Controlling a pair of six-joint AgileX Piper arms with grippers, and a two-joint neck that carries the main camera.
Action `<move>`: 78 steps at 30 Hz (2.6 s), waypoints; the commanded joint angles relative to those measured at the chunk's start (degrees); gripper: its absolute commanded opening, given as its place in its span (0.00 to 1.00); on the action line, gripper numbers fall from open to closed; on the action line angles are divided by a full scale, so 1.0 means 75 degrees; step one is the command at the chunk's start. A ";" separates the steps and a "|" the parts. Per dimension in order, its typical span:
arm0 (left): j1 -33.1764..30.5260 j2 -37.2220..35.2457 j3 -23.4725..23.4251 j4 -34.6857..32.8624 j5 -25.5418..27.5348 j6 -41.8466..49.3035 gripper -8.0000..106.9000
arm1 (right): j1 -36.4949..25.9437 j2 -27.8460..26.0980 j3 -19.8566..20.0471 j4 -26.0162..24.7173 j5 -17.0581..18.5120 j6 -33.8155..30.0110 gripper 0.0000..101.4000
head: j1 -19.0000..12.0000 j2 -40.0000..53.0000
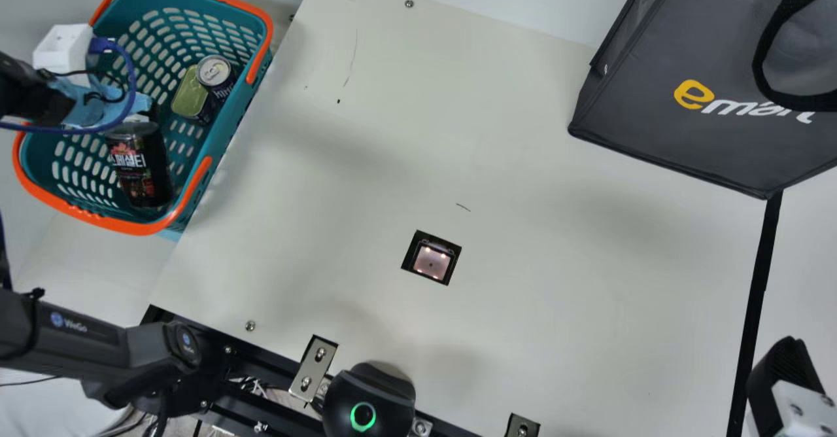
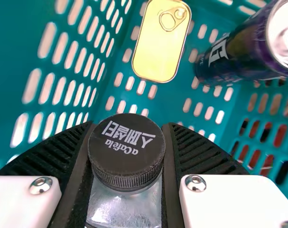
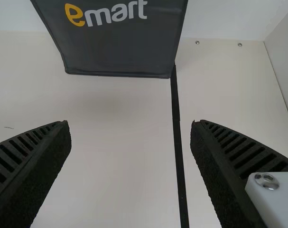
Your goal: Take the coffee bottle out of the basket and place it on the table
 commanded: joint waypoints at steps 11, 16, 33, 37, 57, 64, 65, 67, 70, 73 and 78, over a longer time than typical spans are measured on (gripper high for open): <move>0.0456 -0.1090 -0.0320 -0.0296 0.1228 0.0077 0.16 | 0.0000 0.0000 0.0000 0.0000 0.0000 0.0000 0.90 | -0.0198 0.0030; 0.0601 -0.1420 -0.0653 -0.0542 0.1723 0.0195 0.16 | 0.0000 0.0000 0.0000 0.0000 -0.0001 0.0000 0.90 | -0.0198 0.0030; 0.0836 -0.2303 -0.1858 -0.1427 0.3216 0.0524 0.16 | 0.0000 0.0000 0.0000 0.0000 -0.0001 0.0000 0.90 | -0.0198 0.0030; 0.0781 -0.2566 -0.1914 -0.1589 0.3423 0.0574 0.16 | 0.0000 0.0000 0.0000 0.0000 -0.0001 0.0000 0.90 | -0.0198 0.0030; -0.0588 -0.4013 -0.1552 -0.1780 0.3744 -0.0149 0.16 | 0.0000 0.0000 0.0000 0.0000 -0.0001 0.0000 0.90 | -0.0198 0.0030; -0.1257 -0.4405 -0.1356 -0.1595 0.3577 -0.0580 0.16 | 0.0000 0.0000 0.0000 0.0000 -0.0008 0.0000 0.90 | -0.0198 0.0030; -0.1361 -0.4461 -0.1318 -0.1562 0.3530 -0.0647 0.16 | 0.0000 0.0000 0.0000 0.0000 -0.0008 0.0000 0.90 | -0.0198 0.0030; -0.1595 -0.4572 -0.1242 -0.1478 0.3419 -0.0818 0.16 | 0.0000 0.0000 0.0000 0.0000 -0.0008 0.0000 0.90 | -0.0198 0.0030; -0.1950 -0.4738 -0.1112 -0.1340 0.3242 -0.1093 0.16 | 0.0000 0.0000 0.0000 0.0000 -0.0008 0.0000 0.90 | -0.0198 0.0030; -0.2321 -0.4892 -0.0986 -0.1172 0.3062 -0.1408 0.16 | 0.0000 0.0000 0.0000 0.0000 -0.0008 0.0000 0.90 | -0.0198 0.0030; -0.2969 -0.5143 -0.0725 -0.0843 0.2681 -0.1986 0.16 | 0.0000 0.0000 0.0000 0.0000 -0.0008 0.0000 0.90 | -0.0198 0.0030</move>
